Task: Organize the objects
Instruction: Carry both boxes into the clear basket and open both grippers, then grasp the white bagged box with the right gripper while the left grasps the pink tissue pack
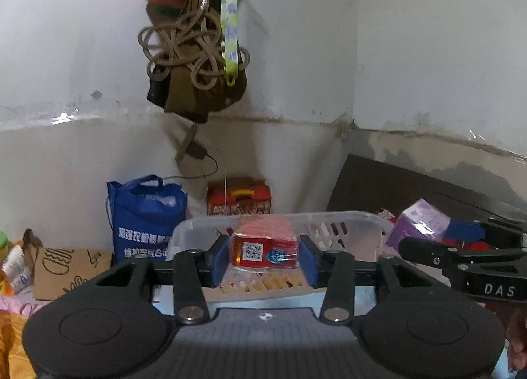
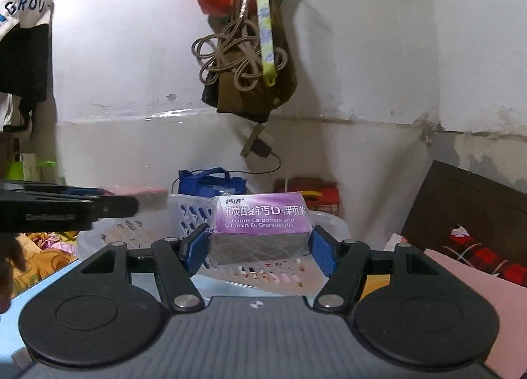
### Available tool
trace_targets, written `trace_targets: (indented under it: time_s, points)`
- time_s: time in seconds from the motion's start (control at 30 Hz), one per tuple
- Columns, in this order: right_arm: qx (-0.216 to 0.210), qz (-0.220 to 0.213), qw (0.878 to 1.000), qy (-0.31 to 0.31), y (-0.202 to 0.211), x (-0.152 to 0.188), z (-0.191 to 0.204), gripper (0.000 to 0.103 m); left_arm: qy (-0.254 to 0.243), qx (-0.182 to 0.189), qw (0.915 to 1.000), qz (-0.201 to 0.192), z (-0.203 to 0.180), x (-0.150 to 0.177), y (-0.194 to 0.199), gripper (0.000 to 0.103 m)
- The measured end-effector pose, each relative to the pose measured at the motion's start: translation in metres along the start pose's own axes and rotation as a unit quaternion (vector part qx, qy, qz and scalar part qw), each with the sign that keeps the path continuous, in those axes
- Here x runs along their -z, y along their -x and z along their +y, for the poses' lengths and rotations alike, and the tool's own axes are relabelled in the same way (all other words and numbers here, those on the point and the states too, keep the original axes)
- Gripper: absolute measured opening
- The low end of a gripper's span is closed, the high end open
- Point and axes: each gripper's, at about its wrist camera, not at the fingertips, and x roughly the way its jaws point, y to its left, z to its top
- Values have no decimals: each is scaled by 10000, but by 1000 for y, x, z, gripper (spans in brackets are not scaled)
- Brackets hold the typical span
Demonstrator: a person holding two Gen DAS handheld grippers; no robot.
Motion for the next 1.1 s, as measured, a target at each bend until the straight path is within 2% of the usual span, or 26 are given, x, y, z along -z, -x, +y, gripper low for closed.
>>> trace_targets:
  time_s: [0.03, 0.07, 0.13, 0.23, 0.3, 0.37, 0.47, 0.63, 0.77, 0.83, 0.97, 1.1]
  points:
    - [-76, 54, 10000, -5, -2, 2, 0, 90, -20, -70, 10000, 28, 1, 1, -2, 88]
    - [-121, 74, 9999, -19, 2, 3, 0, 92, -46, -270, 9996, -27, 0, 4, 0, 100]
    - [-64, -151, 9999, -52, 17, 8, -1, 103, -132, -414, 9987, -250, 2, 9, 14, 103]
    - [-67, -326, 9989, -341, 53, 25, -7, 103, 27, -500, 9969, -615, 13, 21, 43, 103]
    - [-87, -423, 9977, -522, 84, 48, -11, 103, -78, -545, 9974, -468, 19, 35, 65, 103]
    - [77, -483, 9959, -766, 115, 77, -8, 103, 184, -352, 9980, -492, 30, 56, 93, 103]
    - [-15, -321, 9952, -924, 150, 119, 8, 103, 542, -162, 9966, -599, 35, 93, 134, 101]
    - [-72, -76, 9921, -1247, 173, 162, 40, 103, 366, -308, 9971, -591, 16, 139, 161, 99]
    - [-59, -39, 9950, -994, 168, 168, 60, 93, 392, -173, 9982, -413, 6, 162, 166, 97]
    - [-72, -46, 9957, -917, 166, 168, 64, 83, 342, -188, 9987, -323, 4, 170, 166, 97]
    - [54, -161, 9954, -942, 170, 167, 58, 82, 413, -194, 9986, -264, 4, 175, 165, 96]
    - [498, -245, 9943, -910, 167, 157, 40, 79, 349, -230, 9988, -253, 0, 176, 161, 96]
